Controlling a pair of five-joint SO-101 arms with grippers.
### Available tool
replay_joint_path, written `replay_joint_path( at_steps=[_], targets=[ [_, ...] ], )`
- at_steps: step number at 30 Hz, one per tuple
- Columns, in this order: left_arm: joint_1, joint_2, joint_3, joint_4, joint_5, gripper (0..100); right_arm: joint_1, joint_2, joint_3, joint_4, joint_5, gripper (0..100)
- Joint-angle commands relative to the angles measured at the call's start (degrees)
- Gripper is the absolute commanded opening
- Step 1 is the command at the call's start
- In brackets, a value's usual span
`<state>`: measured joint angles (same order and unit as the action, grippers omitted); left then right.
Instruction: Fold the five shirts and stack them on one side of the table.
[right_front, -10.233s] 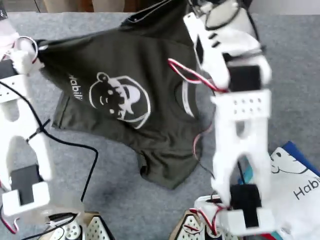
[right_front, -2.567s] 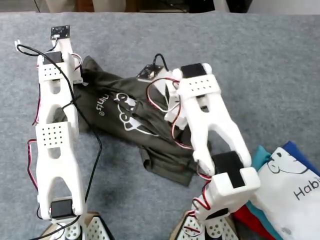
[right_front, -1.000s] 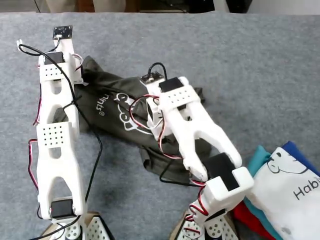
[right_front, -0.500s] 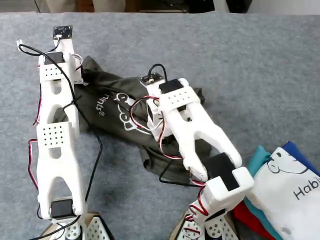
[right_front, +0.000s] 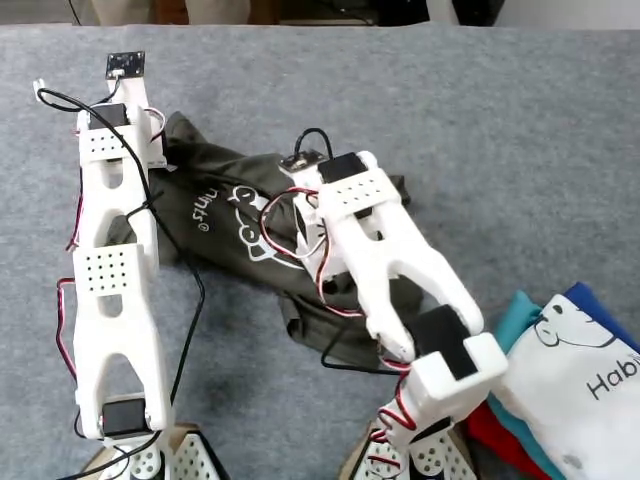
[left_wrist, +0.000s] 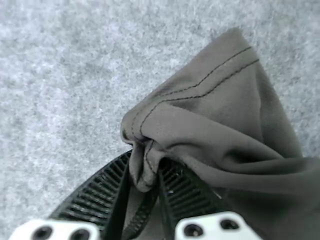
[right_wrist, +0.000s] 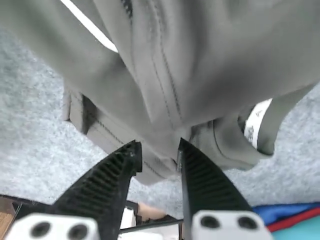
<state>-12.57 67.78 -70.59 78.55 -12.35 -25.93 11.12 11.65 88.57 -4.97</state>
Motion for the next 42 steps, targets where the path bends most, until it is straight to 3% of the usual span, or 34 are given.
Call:
replay_joint_path(
  at_steps=[1, 19, 26, 42],
  targets=[
    [0.79, -0.40, -2.29, -1.14, -0.44, 2, -0.57, 2.24, -0.04, -2.73, 0.26, 13.8],
    [0.70, -0.40, -2.29, -1.14, -0.44, 2, 0.84, 6.73, 0.31, -7.47, 0.53, 13.5],
    [0.62, -0.40, -2.29, -1.14, -0.44, 2, 2.15, 6.73, 3.82, -10.55, 0.62, 3.9],
    [0.62, -0.40, -2.29, -1.14, -0.44, 2, 4.53, 6.29, 3.91, -10.46, 0.70, 3.9]
  ],
)
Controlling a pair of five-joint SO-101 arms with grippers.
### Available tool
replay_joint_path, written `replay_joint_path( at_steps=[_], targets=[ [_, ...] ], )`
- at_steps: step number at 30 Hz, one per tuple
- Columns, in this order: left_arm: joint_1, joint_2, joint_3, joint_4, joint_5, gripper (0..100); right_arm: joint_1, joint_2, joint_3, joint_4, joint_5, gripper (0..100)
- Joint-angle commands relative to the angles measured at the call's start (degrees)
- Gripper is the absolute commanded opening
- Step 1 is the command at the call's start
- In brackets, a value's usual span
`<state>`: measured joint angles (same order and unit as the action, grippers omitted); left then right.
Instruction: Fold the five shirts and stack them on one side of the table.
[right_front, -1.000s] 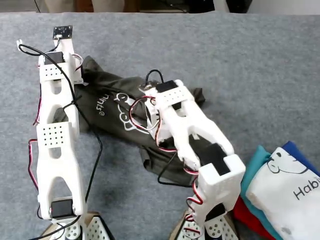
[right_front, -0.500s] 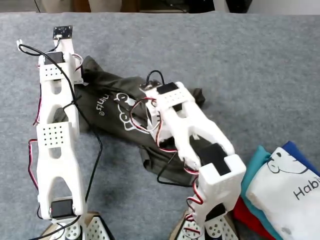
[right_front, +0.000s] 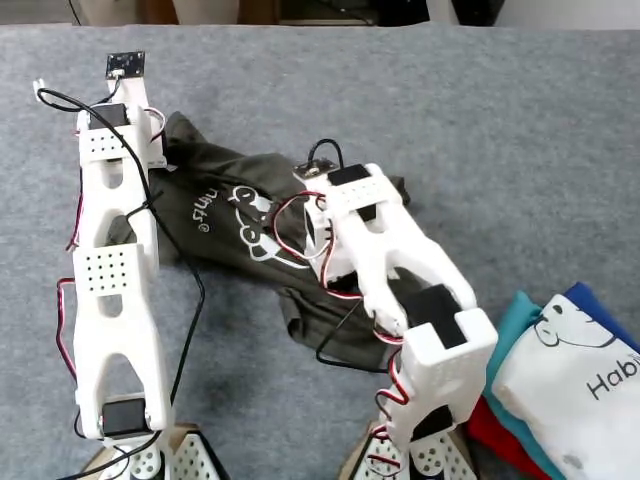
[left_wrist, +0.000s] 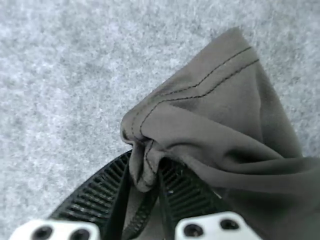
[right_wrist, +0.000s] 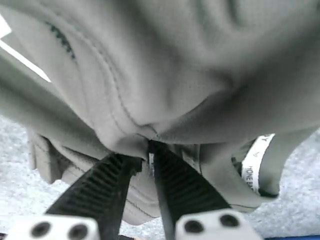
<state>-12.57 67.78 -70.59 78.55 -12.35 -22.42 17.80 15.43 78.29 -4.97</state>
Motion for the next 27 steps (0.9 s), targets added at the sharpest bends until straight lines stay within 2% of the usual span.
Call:
replay_joint_path(
  at_steps=[1, 9, 13, 27],
  targets=[
    [0.62, -0.40, -2.29, -1.14, -0.44, 2, 0.84, -0.40, 0.04, -0.18, 0.79, 4.0],
    [0.70, -0.40, -2.29, -1.14, -0.44, 2, 0.75, -0.04, -7.25, 4.75, 0.88, 4.1],
    [0.79, -0.40, -2.29, -1.14, -0.44, 2, 0.75, -0.04, -9.63, 6.33, 1.58, 10.4],
    [0.70, -0.40, -2.29, -1.14, -0.44, 2, 0.75, 1.63, -9.71, 3.87, 1.23, 11.6]
  ],
)
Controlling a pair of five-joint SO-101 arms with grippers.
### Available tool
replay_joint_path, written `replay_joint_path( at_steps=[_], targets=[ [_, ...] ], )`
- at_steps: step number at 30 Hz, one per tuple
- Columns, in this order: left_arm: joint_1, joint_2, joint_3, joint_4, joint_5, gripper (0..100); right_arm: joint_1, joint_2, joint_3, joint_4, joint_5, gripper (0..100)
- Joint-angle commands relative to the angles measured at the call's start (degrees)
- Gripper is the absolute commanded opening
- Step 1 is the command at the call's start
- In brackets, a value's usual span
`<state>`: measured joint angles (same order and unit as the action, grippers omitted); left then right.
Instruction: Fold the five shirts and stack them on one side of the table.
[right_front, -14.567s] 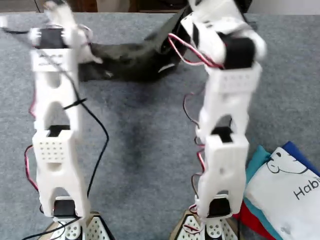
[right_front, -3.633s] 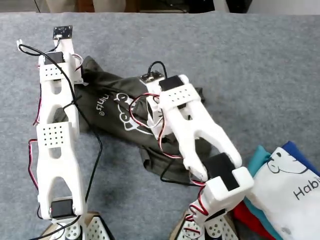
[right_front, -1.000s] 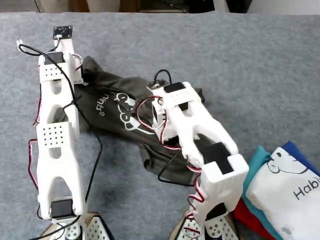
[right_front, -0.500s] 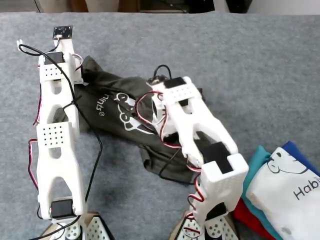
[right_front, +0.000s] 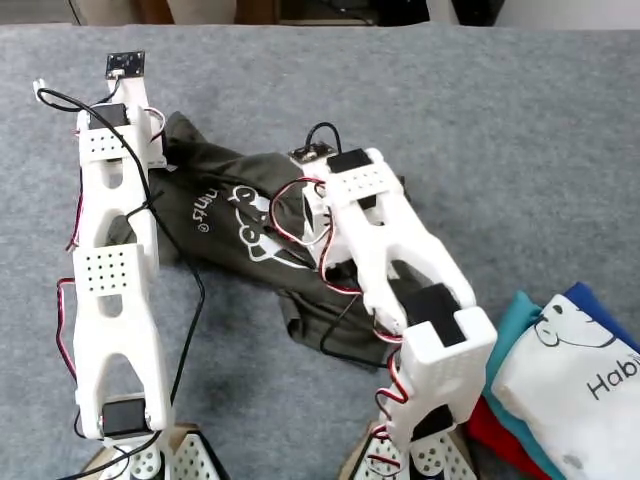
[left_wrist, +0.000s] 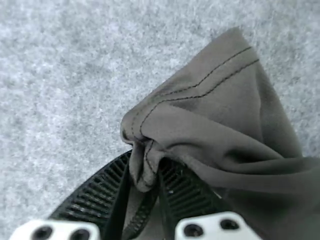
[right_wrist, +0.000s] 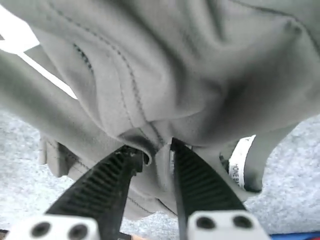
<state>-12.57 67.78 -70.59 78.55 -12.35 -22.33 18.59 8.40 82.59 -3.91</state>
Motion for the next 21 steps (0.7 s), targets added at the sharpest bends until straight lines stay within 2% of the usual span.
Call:
replay_joint_path(
  at_steps=[1, 7, 11, 21],
  targets=[
    [0.70, -0.40, -2.29, -1.14, -0.44, 2, 0.66, 1.80, -2.77, -0.44, 0.09, 11.6],
    [0.70, -0.40, -2.29, -1.14, -0.44, 2, 0.57, 5.67, -2.95, -0.44, 0.00, 10.2],
    [0.70, -0.40, -2.29, -1.14, -0.53, 2, 0.57, 5.58, -3.38, -0.44, 0.26, 0.3],
    [0.70, -0.40, -2.29, -1.14, -0.53, 2, 0.75, 5.49, -4.18, 1.32, 0.53, 0.5]
  ],
)
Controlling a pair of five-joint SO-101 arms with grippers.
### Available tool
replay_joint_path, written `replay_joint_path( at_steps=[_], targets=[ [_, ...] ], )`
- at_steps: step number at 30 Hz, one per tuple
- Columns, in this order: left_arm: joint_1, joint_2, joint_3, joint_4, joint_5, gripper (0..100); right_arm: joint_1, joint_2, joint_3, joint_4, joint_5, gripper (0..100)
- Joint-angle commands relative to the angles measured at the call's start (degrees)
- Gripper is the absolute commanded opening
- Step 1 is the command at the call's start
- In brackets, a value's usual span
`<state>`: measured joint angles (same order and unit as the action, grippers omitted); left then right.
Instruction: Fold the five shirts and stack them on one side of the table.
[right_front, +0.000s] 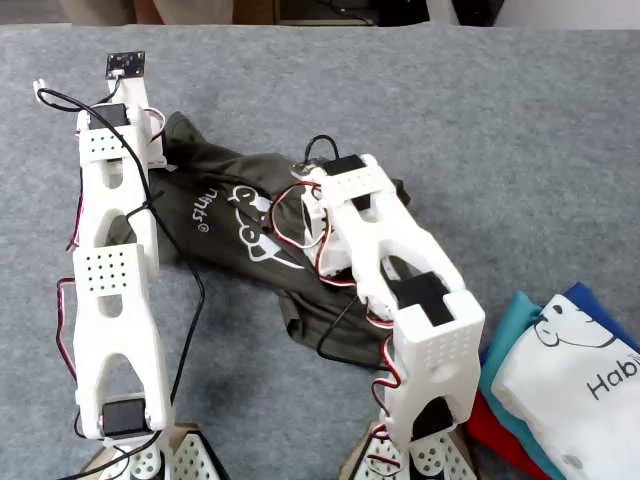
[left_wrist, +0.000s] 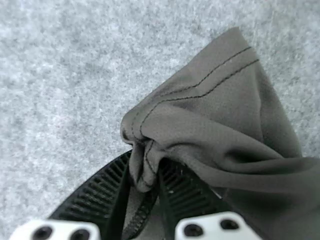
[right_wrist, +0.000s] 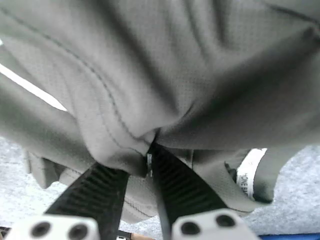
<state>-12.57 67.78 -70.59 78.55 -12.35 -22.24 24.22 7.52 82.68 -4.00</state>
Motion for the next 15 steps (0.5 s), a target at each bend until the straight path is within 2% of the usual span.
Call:
replay_joint_path(
  at_steps=[1, 6, 12, 15],
  targets=[
    [0.70, -0.40, -2.29, -1.14, -0.53, 2, 0.75, -0.13, -4.18, 2.11, 0.70, 0.5],
    [0.79, -0.40, -2.29, -1.14, -0.53, 2, 0.92, -3.03, -11.91, 5.71, 4.66, 0.5],
    [0.88, -0.40, -2.29, -1.14, -0.53, 2, 2.07, -6.55, -19.21, 7.38, 6.07, 0.5],
    [0.97, -0.57, -2.29, -1.67, -0.53, 2, 2.86, -6.55, -24.75, 12.04, 11.34, 0.5]
  ],
)
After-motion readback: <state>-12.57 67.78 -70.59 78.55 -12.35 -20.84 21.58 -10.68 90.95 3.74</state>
